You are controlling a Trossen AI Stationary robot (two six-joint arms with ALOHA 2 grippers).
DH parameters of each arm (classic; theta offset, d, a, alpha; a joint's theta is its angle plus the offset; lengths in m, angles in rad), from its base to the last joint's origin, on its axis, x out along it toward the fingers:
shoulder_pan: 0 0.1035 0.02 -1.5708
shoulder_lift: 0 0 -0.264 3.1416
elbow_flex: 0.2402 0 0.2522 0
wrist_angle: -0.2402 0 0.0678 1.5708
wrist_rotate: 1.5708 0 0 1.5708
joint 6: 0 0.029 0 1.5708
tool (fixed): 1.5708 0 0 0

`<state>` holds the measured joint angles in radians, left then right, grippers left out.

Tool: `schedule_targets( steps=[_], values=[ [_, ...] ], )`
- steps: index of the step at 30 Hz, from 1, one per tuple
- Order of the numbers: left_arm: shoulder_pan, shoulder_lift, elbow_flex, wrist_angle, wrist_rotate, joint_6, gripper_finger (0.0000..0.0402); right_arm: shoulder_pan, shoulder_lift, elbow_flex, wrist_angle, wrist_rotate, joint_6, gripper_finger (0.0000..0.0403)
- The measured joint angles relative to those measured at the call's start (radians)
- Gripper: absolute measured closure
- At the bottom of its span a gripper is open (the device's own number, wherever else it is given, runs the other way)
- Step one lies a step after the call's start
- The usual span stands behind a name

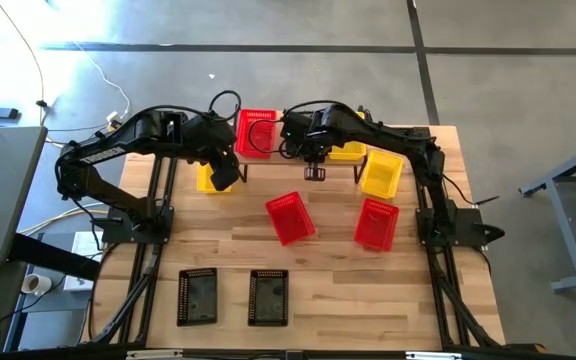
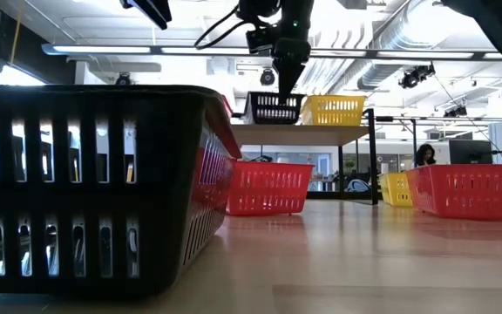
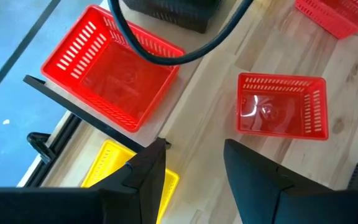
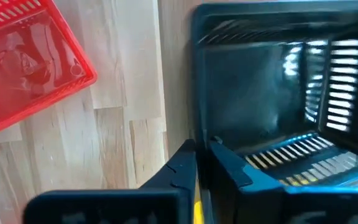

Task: Stack baskets on shelf by color
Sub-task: Put the right black bin on the shelf, then stack the left yellow bin on the top of the yellow bin on the shelf

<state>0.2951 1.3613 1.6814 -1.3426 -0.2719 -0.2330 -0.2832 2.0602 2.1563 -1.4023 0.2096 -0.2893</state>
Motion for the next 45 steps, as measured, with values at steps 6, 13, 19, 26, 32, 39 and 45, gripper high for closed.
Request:
schedule_targets(
  steps=[6,13,19,26,32,39,45],
  values=[
    [0.0,0.0,0.0,0.0,0.0,0.0,0.0248,0.0,0.0,0.0,0.0,-0.005,0.001,0.0339],
    [0.0,0.0,0.0,0.0,0.0,0.0,0.0248,0.001,0.0,0.002,0.033,-0.03,0.039,0.0338],
    [0.0,0.0,0.0,0.0,0.0,0.0,0.0248,0.001,0.0,0.002,0.071,-0.061,0.1,0.0348],
    [0.0,0.0,0.0,0.0,0.0,0.014,0.0248,0.001,0.0,0.002,0.128,-0.061,0.156,0.0357],
    [0.0,0.0,0.0,-0.012,0.0,0.019,0.0248,0.002,-0.006,0.002,0.119,-0.062,0.179,0.0357],
    [-0.004,0.0,0.0,-0.147,0.0,-0.023,0.0248,0.017,-0.065,0.003,0.048,-0.076,0.258,0.0357],
    [-0.037,0.0,0.0,-0.22,0.0,-0.043,0.0248,0.038,-0.138,0.003,0.05,-0.079,0.265,0.0357]
  ],
)
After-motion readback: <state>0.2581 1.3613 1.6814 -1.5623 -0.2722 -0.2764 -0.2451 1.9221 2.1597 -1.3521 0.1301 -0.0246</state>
